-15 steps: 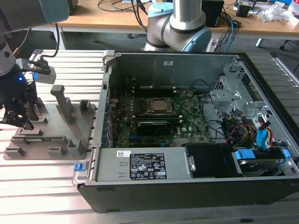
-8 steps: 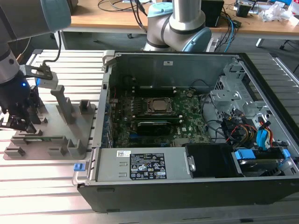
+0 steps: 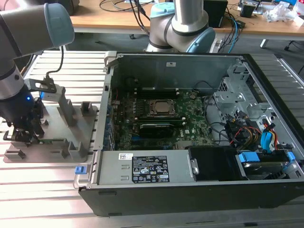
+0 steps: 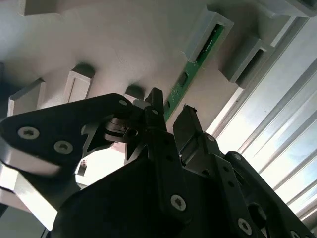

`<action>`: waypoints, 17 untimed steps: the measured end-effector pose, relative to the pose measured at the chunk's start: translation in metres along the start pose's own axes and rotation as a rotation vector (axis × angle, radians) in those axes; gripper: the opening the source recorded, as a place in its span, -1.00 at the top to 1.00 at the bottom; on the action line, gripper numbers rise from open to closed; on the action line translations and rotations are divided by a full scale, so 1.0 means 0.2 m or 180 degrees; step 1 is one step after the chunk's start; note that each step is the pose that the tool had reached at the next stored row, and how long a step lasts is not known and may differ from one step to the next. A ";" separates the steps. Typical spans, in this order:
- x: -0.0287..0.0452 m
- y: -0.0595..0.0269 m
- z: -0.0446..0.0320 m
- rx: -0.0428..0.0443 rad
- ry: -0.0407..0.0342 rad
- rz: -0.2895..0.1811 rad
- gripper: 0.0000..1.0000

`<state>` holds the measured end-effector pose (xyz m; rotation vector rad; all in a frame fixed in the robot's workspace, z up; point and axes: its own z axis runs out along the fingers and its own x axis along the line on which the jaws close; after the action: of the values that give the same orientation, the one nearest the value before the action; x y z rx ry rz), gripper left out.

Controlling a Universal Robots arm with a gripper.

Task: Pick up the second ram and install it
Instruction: 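Pick up the second ram and move it above second insertion slot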

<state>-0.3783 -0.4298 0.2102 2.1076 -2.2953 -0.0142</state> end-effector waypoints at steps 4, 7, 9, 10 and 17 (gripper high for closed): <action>0.004 -0.001 0.040 0.0000 0.0000 -0.0005 0.28; 0.006 -0.002 0.060 0.0000 0.0000 -0.0009 0.28; 0.006 -0.002 0.063 0.0000 0.0000 -0.0009 0.28; 0.006 -0.002 0.064 0.0000 0.0000 -0.0009 0.28; 0.006 -0.002 0.068 0.0000 0.0000 -0.0009 0.73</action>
<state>-0.3783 -0.4311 0.1966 2.1109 -2.2922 -0.0145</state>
